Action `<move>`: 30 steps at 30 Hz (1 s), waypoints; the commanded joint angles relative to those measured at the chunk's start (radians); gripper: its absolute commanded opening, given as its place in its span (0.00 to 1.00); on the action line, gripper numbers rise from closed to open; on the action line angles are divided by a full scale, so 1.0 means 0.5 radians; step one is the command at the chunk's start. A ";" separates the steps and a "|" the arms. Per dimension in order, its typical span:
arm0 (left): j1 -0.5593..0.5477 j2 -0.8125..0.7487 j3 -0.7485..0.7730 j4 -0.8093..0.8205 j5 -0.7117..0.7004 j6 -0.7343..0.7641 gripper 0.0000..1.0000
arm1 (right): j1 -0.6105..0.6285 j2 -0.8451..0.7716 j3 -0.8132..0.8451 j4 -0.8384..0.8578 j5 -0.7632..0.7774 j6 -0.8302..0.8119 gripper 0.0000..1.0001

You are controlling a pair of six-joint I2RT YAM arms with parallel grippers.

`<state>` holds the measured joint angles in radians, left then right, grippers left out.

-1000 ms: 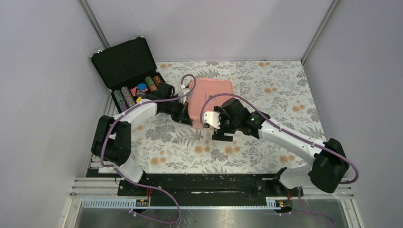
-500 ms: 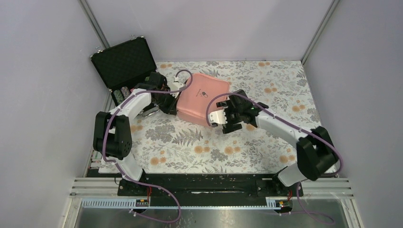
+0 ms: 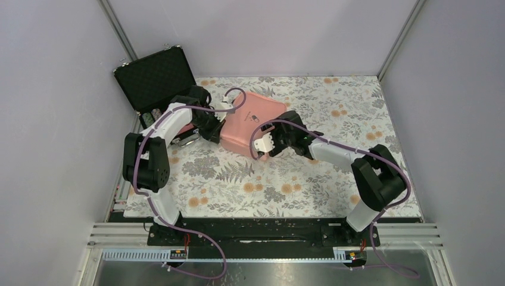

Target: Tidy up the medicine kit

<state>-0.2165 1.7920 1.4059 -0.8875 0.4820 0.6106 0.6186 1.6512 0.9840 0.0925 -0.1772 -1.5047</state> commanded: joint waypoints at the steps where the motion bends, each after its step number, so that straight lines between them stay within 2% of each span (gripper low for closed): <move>1: -0.013 0.027 0.133 -0.109 0.264 -0.051 0.00 | 0.141 0.072 0.023 0.066 -0.001 0.022 0.71; 4: -0.041 0.003 0.068 -0.098 0.365 -0.102 0.00 | 0.260 0.052 0.058 -0.121 0.017 0.133 0.55; 6: -0.065 -0.029 0.000 -0.055 0.378 -0.146 0.00 | 0.320 0.025 0.063 -0.169 0.033 0.256 0.49; 13: -0.104 -0.246 -0.314 0.123 0.198 -0.364 0.00 | 0.456 -0.188 0.189 -0.580 -0.091 0.968 0.45; 18: -0.107 -0.406 -0.480 0.194 0.228 -0.419 0.00 | 0.608 -0.279 0.240 -0.640 -0.148 1.531 0.47; 23: -0.107 -0.473 -0.572 0.191 0.197 -0.388 0.00 | 0.668 -0.194 0.424 -0.731 -0.189 1.874 0.50; 25: -0.105 -0.493 -0.598 0.171 0.152 -0.338 0.00 | 0.668 -0.168 0.479 -0.775 -0.213 1.905 0.54; 29: -0.047 -0.509 -0.638 0.172 0.024 -0.212 0.00 | 0.668 -0.189 0.401 -0.798 -0.303 1.756 0.69; 30: -0.022 -0.503 -0.640 0.184 -0.007 -0.190 0.08 | 0.667 -0.200 0.373 -0.816 -0.334 1.705 0.72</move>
<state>-0.2512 1.5715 1.1015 -0.7906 0.4969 0.4587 0.9436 1.5589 1.1614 -0.3256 -0.2508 -0.6449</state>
